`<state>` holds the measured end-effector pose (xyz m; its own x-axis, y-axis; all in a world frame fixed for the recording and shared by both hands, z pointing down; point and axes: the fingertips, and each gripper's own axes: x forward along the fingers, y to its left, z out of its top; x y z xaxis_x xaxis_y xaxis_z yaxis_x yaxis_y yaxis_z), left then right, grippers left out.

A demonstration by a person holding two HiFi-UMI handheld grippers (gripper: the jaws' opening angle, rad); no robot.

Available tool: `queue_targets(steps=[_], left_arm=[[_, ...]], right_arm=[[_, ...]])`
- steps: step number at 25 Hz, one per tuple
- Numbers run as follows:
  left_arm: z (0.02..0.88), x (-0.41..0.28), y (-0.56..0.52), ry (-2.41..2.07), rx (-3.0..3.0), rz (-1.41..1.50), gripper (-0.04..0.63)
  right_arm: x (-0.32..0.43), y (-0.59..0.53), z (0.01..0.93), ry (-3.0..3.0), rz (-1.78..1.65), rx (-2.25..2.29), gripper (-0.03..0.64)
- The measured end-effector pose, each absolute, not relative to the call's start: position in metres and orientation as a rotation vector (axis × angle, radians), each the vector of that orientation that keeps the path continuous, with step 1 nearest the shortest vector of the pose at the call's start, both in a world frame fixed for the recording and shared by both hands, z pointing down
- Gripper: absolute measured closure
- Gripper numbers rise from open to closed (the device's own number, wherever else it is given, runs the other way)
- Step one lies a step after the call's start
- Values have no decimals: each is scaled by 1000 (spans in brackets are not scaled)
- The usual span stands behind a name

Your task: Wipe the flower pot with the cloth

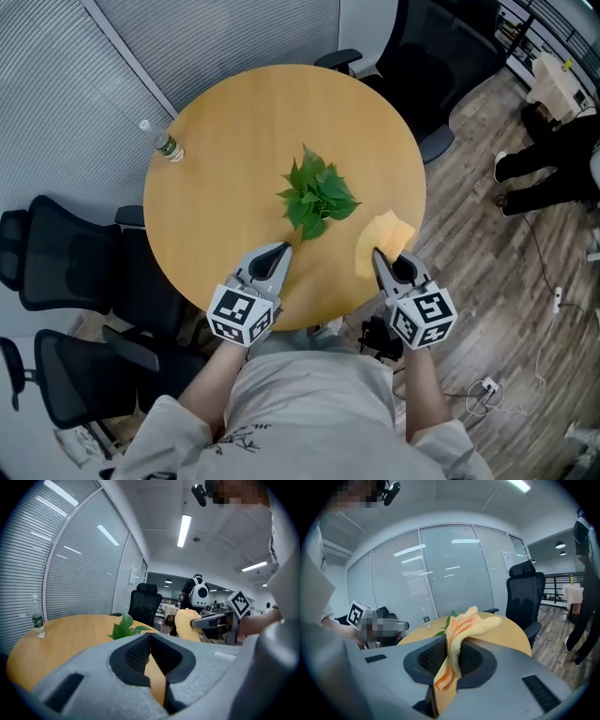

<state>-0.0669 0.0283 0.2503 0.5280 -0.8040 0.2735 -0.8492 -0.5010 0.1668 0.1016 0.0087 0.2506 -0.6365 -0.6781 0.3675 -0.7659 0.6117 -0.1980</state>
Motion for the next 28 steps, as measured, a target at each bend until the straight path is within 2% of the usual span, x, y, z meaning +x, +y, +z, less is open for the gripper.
queue_targets(steps=[13,28], left_arm=[[330,-109,-19,-1334,2449,298,584],[420,-102,-60,-1206,2480,391,583]], right_arm=[[100,-44,312,-2466,511,1226,568],[89,-101,384,-2357,444,1205,568]])
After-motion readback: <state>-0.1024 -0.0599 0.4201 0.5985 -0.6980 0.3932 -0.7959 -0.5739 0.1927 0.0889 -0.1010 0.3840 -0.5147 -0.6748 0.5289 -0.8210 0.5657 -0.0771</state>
